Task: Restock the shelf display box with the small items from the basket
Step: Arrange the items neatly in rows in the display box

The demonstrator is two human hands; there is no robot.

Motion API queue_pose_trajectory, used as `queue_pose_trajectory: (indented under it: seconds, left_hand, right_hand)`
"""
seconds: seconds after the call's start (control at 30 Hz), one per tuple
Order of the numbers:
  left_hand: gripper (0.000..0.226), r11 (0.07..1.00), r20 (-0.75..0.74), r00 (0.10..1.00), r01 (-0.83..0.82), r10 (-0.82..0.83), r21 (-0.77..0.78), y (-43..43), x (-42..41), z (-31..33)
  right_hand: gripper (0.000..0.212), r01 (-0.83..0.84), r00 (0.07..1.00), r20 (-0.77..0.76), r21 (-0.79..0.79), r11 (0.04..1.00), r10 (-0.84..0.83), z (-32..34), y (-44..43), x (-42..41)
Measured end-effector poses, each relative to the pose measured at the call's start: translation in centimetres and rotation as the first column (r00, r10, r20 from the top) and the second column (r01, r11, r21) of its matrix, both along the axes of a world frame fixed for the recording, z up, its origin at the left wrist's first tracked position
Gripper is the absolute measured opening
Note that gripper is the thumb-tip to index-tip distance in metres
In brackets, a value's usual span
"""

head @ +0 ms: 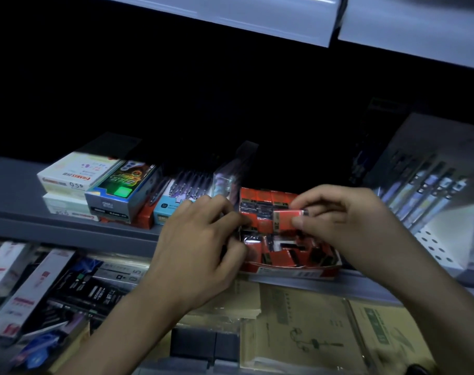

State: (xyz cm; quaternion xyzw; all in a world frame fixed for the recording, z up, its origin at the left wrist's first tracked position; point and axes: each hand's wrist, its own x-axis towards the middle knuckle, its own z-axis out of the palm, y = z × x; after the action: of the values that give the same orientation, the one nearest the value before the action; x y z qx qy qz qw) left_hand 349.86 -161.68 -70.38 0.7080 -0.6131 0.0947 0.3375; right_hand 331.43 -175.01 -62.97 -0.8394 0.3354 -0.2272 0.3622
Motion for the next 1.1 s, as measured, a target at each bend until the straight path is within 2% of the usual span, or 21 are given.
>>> queue_pose_trajectory:
  seconds: [0.17,0.27,0.4,0.63,0.8,0.83,0.97,1.03,1.1]
  left_hand:
    - [0.038,1.000,0.001,1.000,0.007,-0.007,-0.007,0.0,0.0,0.0]
    - [0.040,1.000,0.012,1.000,0.016,-0.016,0.002,0.0,0.0,0.1]
    - [0.040,1.000,0.028,0.999,0.026,-0.026,0.007,0.0,0.1,0.1]
    - [0.039,1.000,0.050,0.999,0.021,-0.020,-0.009,-0.1,0.1,0.1]
    - [0.039,1.000,0.065,0.998,0.019,-0.018,-0.003,-0.2,0.1,0.1]
    - [0.039,1.000,0.066,0.998,0.021,-0.021,0.000,-0.2,0.2,0.1]
    - [0.050,0.997,0.079,0.995,0.058,-0.062,0.057,0.0,0.1,0.3]
    - [0.050,0.994,0.086,0.993,0.067,-0.075,0.085,0.0,0.0,0.3]
    - [0.049,0.994,0.078,0.994,0.069,-0.077,0.089,-0.1,-0.2,0.3]
  right_hand:
    - [0.022,0.101,0.991,0.066,0.187,0.977,-0.115,-0.4,-0.2,1.6]
    - [0.021,0.148,0.985,0.058,0.208,0.967,-0.164,-1.0,-0.6,2.4]
    - [0.018,0.118,0.989,0.062,0.212,0.970,-0.134,-1.1,-0.7,2.8]
    - [0.015,0.105,0.994,0.030,0.063,0.993,-0.107,-1.5,-0.9,3.1]
    - [0.018,0.185,0.983,0.049,-0.164,0.969,-0.179,-3.4,0.1,4.2]
    - [0.018,0.188,0.982,0.050,-0.187,0.964,-0.181,-3.5,0.2,4.2]
    - [0.020,0.162,0.986,0.065,-0.119,0.979,-0.155,-3.4,-0.1,3.8]
    - [0.017,0.135,0.991,0.044,-0.169,0.976,-0.130,-3.5,0.0,3.8]
    - [0.015,0.101,0.995,0.006,-0.288,0.952,-0.103,-3.1,0.2,3.6]
